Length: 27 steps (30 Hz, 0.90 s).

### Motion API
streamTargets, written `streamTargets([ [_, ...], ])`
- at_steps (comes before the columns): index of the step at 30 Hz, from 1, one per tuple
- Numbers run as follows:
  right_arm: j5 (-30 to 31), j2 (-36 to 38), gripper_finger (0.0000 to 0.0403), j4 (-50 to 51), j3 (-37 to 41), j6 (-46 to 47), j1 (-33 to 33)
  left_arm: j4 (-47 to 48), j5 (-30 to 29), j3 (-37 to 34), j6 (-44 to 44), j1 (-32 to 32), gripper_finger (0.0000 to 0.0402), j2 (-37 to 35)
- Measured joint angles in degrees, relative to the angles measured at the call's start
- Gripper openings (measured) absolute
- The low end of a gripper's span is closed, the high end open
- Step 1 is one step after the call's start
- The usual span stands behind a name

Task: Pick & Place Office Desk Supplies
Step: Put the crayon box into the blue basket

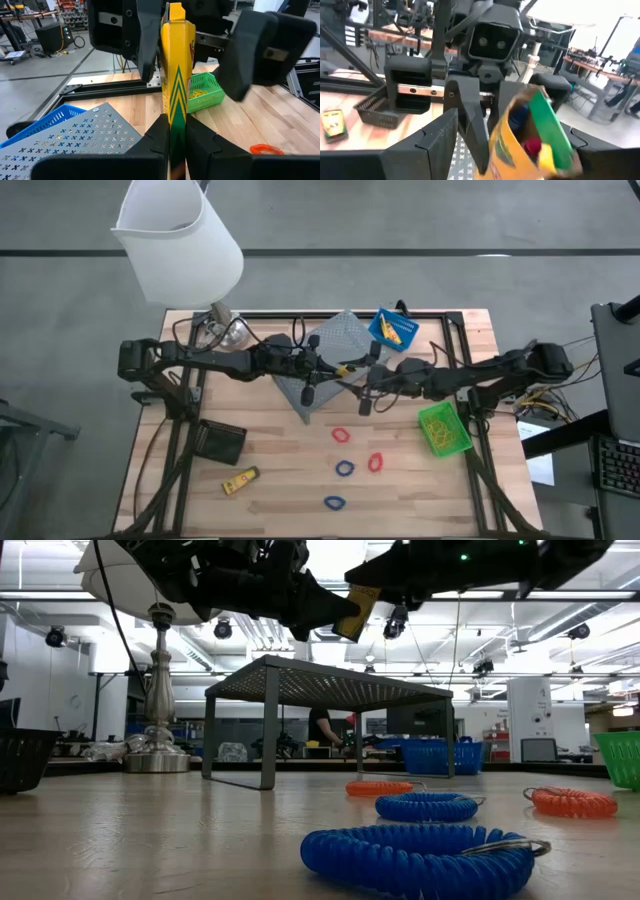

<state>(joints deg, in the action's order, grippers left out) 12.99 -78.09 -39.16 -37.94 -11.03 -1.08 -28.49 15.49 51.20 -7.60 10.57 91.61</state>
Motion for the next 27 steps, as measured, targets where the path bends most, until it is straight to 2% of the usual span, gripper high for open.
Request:
streamTargets([
  [5, 0.1, -1.6, 0.0221, 0.5, -2.2, -1.0, 0.0, 0.5, 0.0, 0.0, 0.0, 0.0, 0.0038, 0.0],
  [10, 0.7, 0.3, 0.0207, 3.6, -2.2, 0.4, 0.0, 1.1, 0.0, 0.0, 0.0, 0.0, 0.0038, 0.0],
  [17, 0.7, 3.2, 0.0177, 10.4, -2.2, 3.1, 0.0, 1.3, 0.0, 0.0, -1.1, 0.0, 0.0038, 0.0],
  [27, 0.7, 3.8, 0.0125, 11.4, -2.2, 3.3, 0.0, 1.2, 0.0, 0.0, -1.6, 0.0, 0.0038, 0.0],
])
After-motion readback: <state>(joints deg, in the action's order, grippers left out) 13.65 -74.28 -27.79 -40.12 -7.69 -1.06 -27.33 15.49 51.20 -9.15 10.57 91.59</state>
